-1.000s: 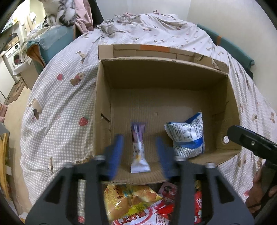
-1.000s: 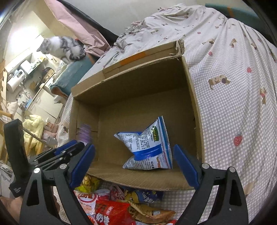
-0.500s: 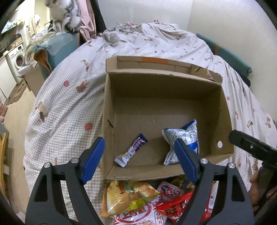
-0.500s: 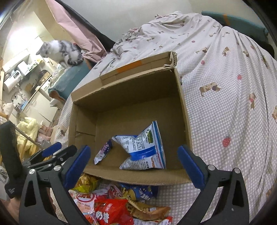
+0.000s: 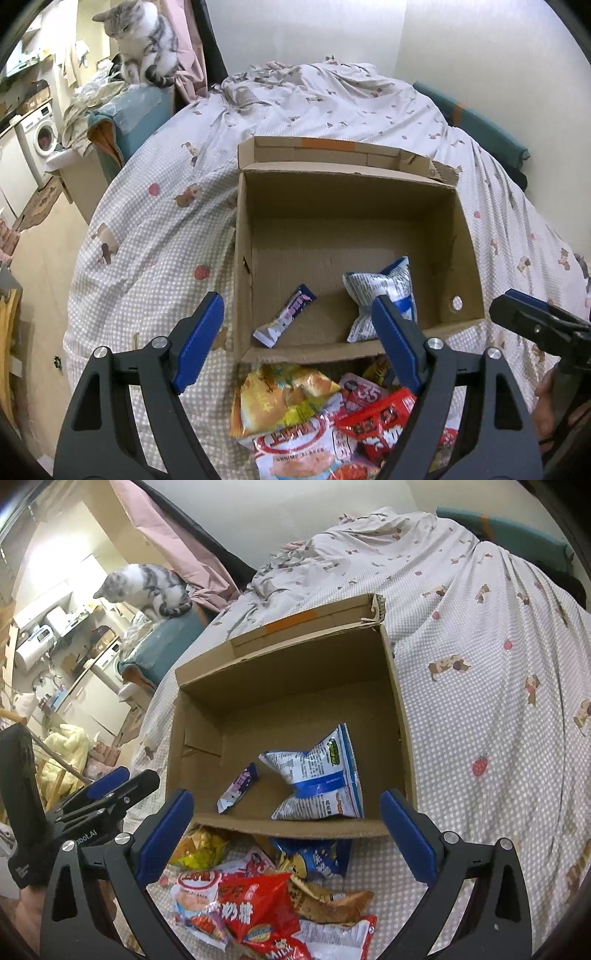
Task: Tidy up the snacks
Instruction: 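Grasp the white-red shrimp flakes bag with the left tool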
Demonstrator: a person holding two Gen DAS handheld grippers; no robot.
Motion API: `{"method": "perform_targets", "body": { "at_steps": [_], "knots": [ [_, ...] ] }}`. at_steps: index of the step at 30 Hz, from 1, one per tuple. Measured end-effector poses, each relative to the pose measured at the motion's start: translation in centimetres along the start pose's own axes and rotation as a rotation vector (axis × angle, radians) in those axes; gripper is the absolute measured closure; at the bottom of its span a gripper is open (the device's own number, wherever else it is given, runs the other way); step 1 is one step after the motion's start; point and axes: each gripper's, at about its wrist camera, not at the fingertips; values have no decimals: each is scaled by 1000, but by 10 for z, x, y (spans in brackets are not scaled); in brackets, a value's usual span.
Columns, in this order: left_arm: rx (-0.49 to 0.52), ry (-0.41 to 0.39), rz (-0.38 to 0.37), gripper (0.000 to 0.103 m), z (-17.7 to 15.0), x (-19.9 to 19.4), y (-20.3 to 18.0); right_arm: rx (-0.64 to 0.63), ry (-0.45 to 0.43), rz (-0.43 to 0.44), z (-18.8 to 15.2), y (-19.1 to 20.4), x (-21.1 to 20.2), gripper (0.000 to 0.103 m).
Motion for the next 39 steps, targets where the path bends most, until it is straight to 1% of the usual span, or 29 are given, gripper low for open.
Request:
{"method": "perform_targets", "body": {
  "at_steps": [5,12,14,19,23,26,28,31,33,37,39],
  "knots": [
    [19,-20,16,23,-6,-15,0,24,-1,-23,-11,-2,-12,0],
    [11,24,25,23,-25,-33,9,47,30,-46,-31,-8,-27,0],
    [-4,49,36,23,-31,-36,15,65,49,-49,-38,-13,-30,0],
    [-105,142,41,23,-49,-34,39,97,99,-51,-53,-22,-32,0],
    [-142,194,60,23,-64,-31,53,107,135,-66,-62,-28,-30,0],
    [-196,256,41,23,-75,-22,60,119,148,-70,-66,-31,-31,0],
    [-219,300,32,23,-82,-14,59,127,150,-73,-66,-31,-31,0],
    [-199,348,27,23,-91,-3,48,129,158,-84,-67,-30,-28,0],
    [-198,364,-1,23,-92,2,41,129,174,-87,-69,-30,-25,0],
    [-236,385,-34,23,-94,10,37,124,182,-94,-70,-30,-23,0],
    [-256,417,-46,23,-97,18,35,134,184,-92,-70,-32,-22,0]
  ]
}}
Point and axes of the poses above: each gripper's, at about its wrist camera, not at the fingertips, and x roughly the way its jaws point, y to its left, z to its top, and after that the axes turned 1 degree about -y, right-handed
